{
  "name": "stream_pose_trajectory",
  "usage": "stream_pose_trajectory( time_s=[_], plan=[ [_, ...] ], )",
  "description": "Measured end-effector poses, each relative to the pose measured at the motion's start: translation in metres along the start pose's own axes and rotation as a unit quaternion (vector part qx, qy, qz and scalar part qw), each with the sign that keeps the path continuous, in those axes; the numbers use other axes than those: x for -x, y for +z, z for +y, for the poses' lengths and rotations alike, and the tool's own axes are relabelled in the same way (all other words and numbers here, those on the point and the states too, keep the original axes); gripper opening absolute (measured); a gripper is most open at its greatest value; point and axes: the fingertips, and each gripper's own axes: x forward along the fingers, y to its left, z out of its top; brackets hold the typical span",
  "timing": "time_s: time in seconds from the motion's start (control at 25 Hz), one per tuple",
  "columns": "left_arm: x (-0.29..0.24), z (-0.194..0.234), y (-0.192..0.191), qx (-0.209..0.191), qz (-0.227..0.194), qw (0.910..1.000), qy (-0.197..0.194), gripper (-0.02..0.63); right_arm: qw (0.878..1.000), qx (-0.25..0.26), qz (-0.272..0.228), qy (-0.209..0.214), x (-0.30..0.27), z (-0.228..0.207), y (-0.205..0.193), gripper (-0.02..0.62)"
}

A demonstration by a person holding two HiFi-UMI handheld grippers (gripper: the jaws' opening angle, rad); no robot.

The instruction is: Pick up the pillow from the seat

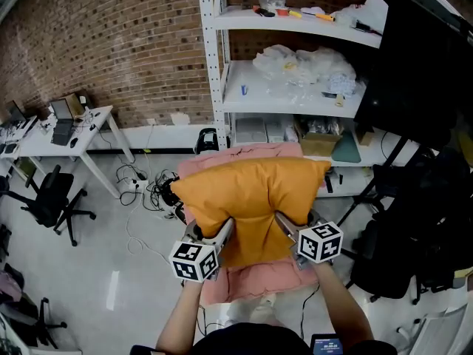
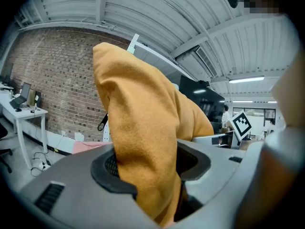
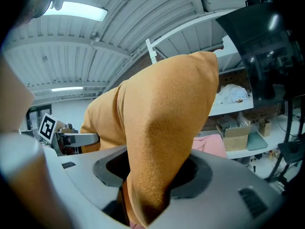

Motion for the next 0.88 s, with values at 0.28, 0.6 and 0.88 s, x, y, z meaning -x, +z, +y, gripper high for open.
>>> stream_pose_trajectory(
  time_s=[0.28,0.6,0.88],
  plan=[
    [0.033,-0.004,-0.004,-0.007,-0.002,0.9998,-0.018,0.235,1.0,0.002,-0.011,-0.016,0.02,0.031,-0.01,0.238],
    [0.058,-0.012,-0.005,-0.013,-0.005,0.9992,-0.037,0.235,0.999,0.003,-0.021,-0.035,0.041,0.054,-0.014,0.238],
    [0.081,-0.015,-0.003,-0.015,-0.011,0.9987,-0.047,0.236,0.999,0.008,-0.025,-0.043,0.051,0.075,-0.015,0.239]
  ],
)
